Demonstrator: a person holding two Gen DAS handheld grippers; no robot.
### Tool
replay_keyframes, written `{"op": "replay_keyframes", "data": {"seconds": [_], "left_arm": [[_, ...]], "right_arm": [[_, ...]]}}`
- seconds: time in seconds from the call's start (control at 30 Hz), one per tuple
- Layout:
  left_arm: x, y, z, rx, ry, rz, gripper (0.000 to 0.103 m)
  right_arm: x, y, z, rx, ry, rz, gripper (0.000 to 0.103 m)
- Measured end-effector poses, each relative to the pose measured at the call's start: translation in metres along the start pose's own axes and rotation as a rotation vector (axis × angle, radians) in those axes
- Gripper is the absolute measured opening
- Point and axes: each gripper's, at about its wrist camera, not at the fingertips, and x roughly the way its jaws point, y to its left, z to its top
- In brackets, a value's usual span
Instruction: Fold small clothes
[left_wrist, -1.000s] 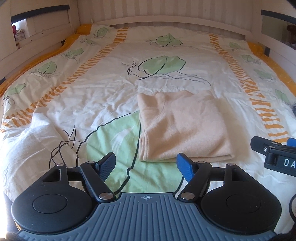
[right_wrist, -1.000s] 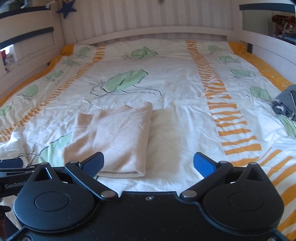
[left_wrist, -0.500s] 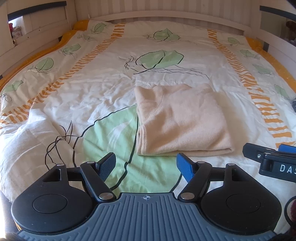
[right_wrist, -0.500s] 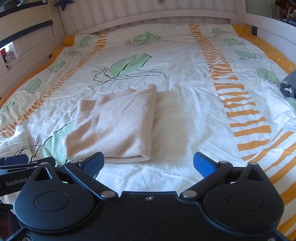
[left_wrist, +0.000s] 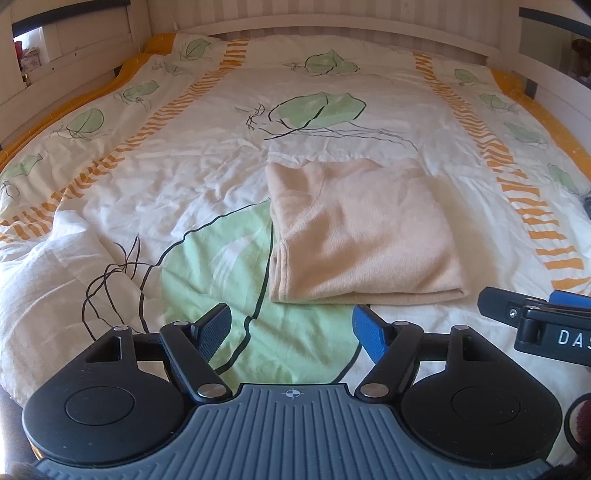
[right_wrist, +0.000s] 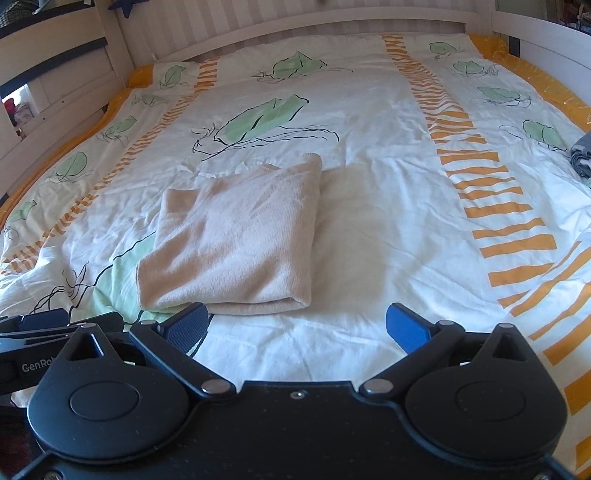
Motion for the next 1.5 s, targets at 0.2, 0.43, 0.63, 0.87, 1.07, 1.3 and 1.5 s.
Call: {"op": "replay_keyframes", "data": {"seconds": [0.2,0.43,0.63,0.87,1.07,1.3,1.5], "left_arm": [[0.0021,0.0001,-0.0001,-0.005,0.007,-0.004,0.071],[0.0041,0.0004,0.0002,-0.011,0.014,-0.011,0.071],[0.0047,0.0,-0.0008,-0.011,0.018,-0.013,0.071],[0.0051,0.0002,-0.0006,-0.012,0.019,-0.014,0.071],[0.0066,-0.0005,-0.0013,-0.012,0.025,-0.016,0.071],[0.0067,-0.0008,-0.0012,-0.011,0.027,-0.017,0.071],[0.0069,-0.0017,-0.0011,-0.007,0.028,-0.02,0.071]], "right_arm": [[0.0015,0.0,0.0006,0.0,0.007,0.002,0.102],[0.0023,0.0018,0.0007,-0.004,0.011,0.002,0.102],[0.0034,0.0027,0.0006,-0.007,0.014,0.002,0.102],[0.0041,0.0039,0.0005,-0.008,0.014,0.002,0.102],[0.0041,0.0044,0.0005,-0.007,0.014,0.002,0.102],[0.0046,0.0054,0.0003,-0.008,0.015,0.002,0.102],[0.0061,0.0073,0.0011,-0.018,0.016,0.006,0.102]]}}
